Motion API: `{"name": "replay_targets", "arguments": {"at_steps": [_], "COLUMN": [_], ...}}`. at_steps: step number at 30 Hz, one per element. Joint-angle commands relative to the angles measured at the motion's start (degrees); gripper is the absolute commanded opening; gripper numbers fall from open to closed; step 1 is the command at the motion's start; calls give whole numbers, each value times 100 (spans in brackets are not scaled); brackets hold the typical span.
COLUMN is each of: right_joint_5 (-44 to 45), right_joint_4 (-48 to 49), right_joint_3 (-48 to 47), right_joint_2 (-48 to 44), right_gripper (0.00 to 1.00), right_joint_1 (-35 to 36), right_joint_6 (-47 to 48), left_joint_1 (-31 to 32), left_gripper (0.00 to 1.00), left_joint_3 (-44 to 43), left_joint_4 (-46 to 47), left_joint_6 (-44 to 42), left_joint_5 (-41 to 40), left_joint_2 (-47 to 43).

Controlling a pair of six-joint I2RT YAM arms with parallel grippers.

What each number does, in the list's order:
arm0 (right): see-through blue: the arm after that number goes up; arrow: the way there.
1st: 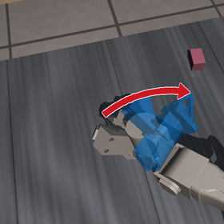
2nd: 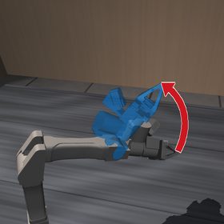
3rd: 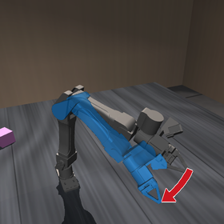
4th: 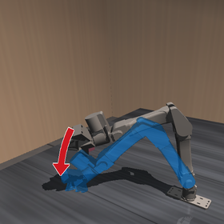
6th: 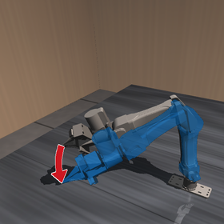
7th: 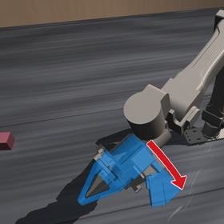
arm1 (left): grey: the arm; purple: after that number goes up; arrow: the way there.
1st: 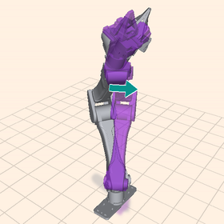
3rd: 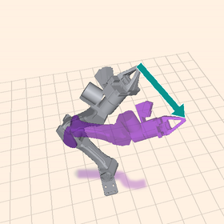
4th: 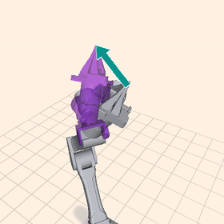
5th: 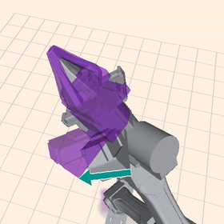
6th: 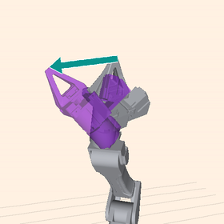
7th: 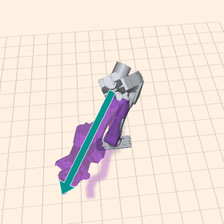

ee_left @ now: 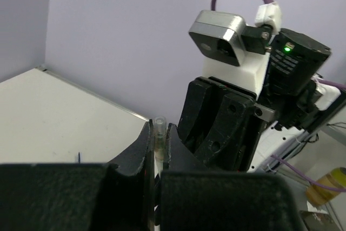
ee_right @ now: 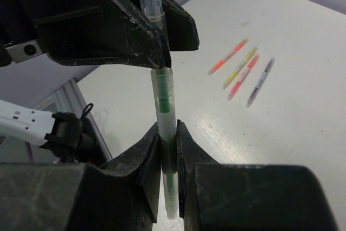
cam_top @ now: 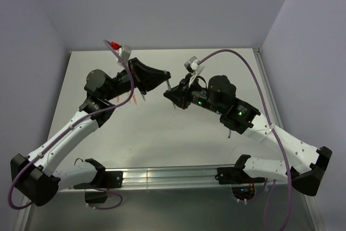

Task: Insert the pens into the pen caps
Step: Press the pen cap onto the pen.

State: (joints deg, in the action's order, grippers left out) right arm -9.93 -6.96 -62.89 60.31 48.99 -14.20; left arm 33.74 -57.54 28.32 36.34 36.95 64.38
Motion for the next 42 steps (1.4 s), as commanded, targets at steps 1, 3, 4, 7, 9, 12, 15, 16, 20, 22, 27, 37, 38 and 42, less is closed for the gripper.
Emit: {"name": "replay_targets", "arguments": {"at_steps": [1,3,4,7,9,12,15,16,20,22,27,37,38,42], "right_joint_5": [1221,1405,1459,1634,1679,1705,1688,1688,1661,1565,1030,124,54,-96], "right_joint_4": [451,354,301,196,134,37,19,80,37,46,186,494,494,564], "right_joint_3": [-680,-759,-812,-909,-979,-997,-953,-892,-891,-839,-628,-443,-443,-391], "right_joint_2": [33,103,164,279,323,411,402,385,385,376,244,112,112,68], "right_gripper": [0,0,0,0,0,0,0,0,0,0,0,0,0,0], "right_joint_1": [-118,-118,-118,-118,-109,-109,-109,-109,-100,-109,-109,-109,-109,-109], "right_joint_6": [-30,-66,-74,-118,-136,-145,-136,-127,-40,-22,13,-13,-13,-13], "left_joint_1": [89,142,168,335,458,493,502,502,511,502,389,-174,-183,-236], "left_gripper": [0,0,0,0,0,0,0,0,0,0,0,0,0,0], "left_joint_3": [-126,-196,-205,-328,-311,-345,-494,-521,-557,-671,-610,-504,-504,-434], "left_joint_4": [-941,-1221,-1275,-1565,-1627,-1697,-1846,-1882,-1900,-2014,-1778,-670,-609,-284], "left_joint_6": [-285,-303,-303,-303,-277,-206,-294,-276,-250,-346,-619,-197,-171,13], "left_joint_5": [-169,-650,-784,-1478,-1917,-2217,-2271,-2254,-2158,-2139,-1683,-804,-760,-531], "left_joint_2": [-119,-127,-119,-40,-39,-48,-22,-13,-13,-4,-136,-233,-189,-154]}}
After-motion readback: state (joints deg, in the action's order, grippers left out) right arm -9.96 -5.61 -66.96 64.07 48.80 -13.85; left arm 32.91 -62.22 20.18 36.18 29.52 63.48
